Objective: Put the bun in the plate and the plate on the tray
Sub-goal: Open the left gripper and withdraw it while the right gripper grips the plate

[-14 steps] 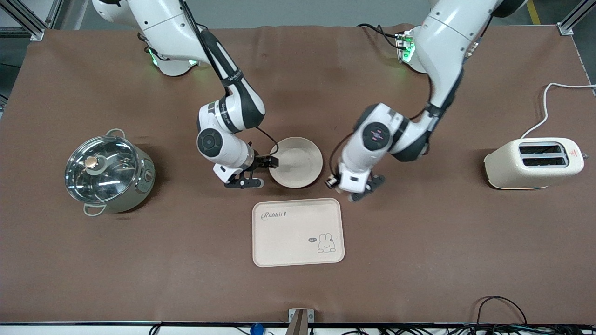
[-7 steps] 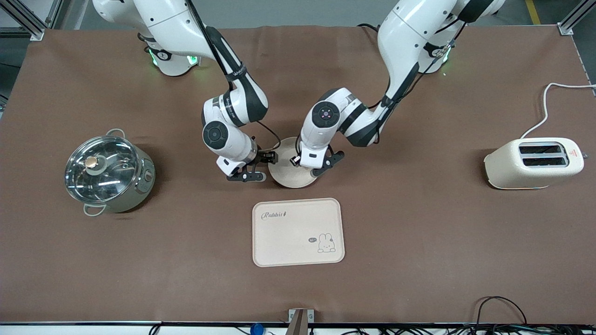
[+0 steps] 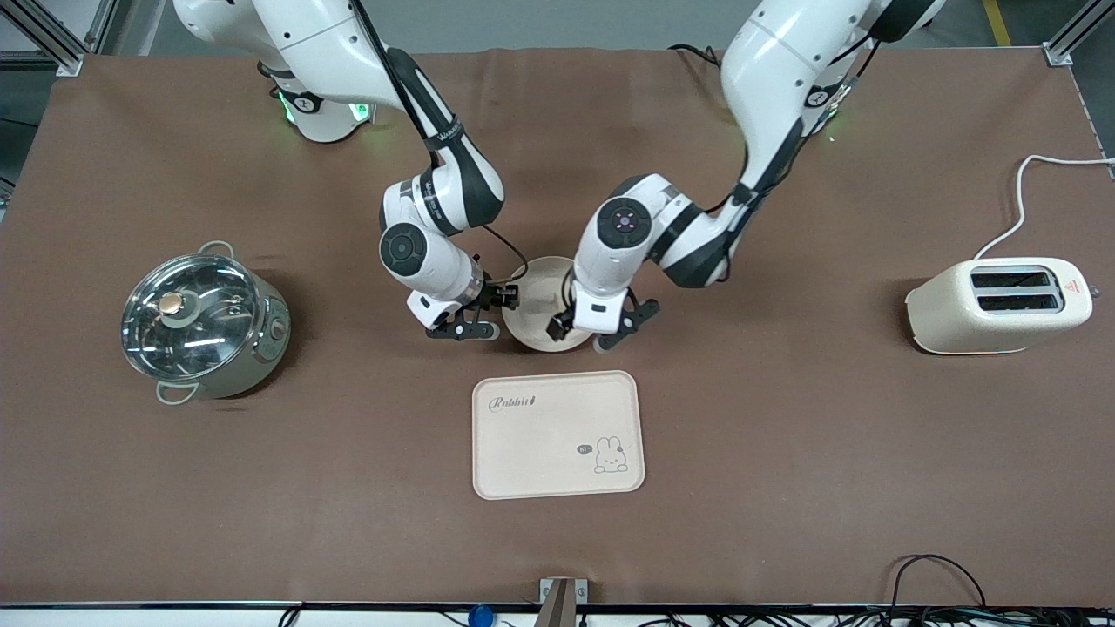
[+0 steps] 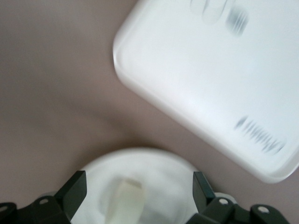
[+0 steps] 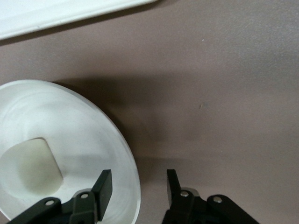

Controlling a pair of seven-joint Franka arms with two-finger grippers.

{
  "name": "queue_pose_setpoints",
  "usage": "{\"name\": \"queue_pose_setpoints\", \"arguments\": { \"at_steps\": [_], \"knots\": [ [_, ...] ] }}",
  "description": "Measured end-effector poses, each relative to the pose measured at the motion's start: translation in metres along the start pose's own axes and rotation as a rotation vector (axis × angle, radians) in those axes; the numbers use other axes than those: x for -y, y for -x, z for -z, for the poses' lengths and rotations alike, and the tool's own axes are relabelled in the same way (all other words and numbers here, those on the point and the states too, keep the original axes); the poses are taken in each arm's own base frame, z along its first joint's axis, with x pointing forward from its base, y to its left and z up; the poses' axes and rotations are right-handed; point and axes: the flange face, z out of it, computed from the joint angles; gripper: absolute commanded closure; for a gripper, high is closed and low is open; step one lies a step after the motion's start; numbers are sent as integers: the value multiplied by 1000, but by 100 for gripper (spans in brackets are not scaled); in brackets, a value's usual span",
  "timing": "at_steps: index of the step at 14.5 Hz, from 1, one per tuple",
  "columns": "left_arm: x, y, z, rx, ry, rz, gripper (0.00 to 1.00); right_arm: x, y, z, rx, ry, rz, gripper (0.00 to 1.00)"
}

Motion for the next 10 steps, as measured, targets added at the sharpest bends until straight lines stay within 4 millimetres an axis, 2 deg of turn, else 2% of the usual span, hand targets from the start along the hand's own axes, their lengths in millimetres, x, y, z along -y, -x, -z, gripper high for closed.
{"name": "queue_pose_setpoints", "arguments": {
  "at_steps": [2, 4, 5, 7, 10],
  "knots": [
    [0, -59, 64, -56, -26, -48, 0, 1, 0, 0, -5, -2, 2, 56],
    [11, -116, 122, -82, -47, -108, 0, 3, 1, 0, -11, -3, 5, 56],
    [20, -142, 144, -92, -52, -137, 0, 4, 2, 0, -12, -4, 6, 59],
    [42, -184, 181, -112, -60, -193, 0, 4, 2, 0, -14, -4, 7, 65],
    [86, -230, 239, -120, -107, -304, 0, 6, 3, -1, -20, -5, 11, 67]
  ]
}}
